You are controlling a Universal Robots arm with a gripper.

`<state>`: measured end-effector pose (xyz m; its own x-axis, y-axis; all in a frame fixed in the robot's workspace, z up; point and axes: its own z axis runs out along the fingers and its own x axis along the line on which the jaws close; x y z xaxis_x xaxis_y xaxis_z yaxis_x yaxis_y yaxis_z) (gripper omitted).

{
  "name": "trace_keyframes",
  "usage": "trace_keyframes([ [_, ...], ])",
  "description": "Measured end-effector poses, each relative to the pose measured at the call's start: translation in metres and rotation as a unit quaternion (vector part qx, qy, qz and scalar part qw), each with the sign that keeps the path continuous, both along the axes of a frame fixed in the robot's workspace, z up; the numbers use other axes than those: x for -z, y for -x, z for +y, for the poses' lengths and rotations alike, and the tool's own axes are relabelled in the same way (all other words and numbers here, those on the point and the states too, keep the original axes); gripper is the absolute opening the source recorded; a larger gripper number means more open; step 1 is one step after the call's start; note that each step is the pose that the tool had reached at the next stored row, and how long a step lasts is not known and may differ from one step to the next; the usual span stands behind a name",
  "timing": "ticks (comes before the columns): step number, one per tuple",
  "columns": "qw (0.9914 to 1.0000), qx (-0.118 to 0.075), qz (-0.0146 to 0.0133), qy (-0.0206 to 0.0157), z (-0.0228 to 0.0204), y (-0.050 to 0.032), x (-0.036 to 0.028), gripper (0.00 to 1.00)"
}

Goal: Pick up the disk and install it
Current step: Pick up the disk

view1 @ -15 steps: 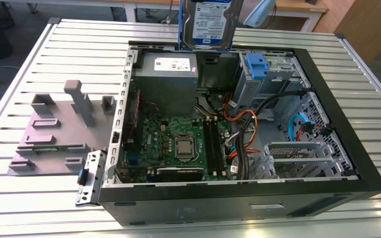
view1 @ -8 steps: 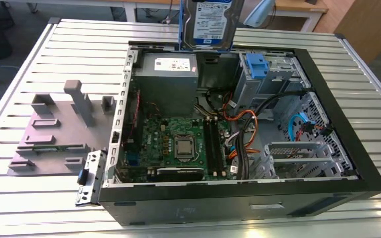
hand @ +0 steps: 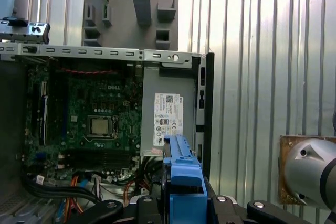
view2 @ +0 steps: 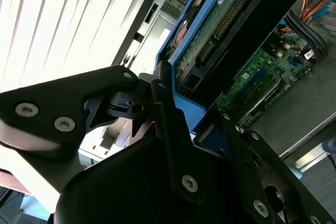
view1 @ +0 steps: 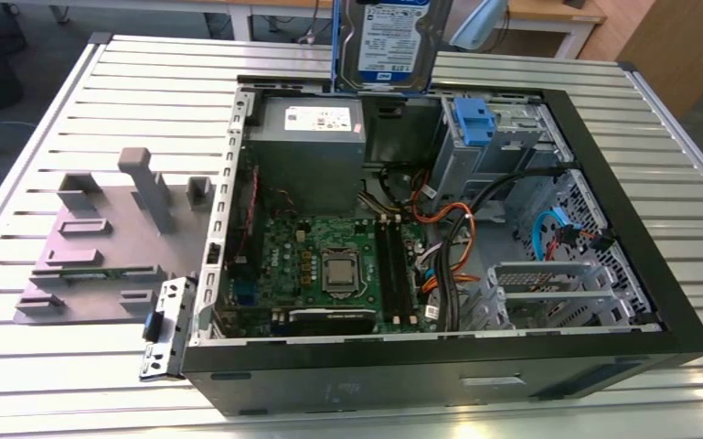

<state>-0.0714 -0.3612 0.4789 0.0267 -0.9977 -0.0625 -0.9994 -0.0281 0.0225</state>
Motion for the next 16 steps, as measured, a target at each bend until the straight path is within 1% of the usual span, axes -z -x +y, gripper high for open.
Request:
trace_keyframes([
  [16,1.0,0.0,0.0,0.0,0.0,-0.0035,0.0,0.37],
])
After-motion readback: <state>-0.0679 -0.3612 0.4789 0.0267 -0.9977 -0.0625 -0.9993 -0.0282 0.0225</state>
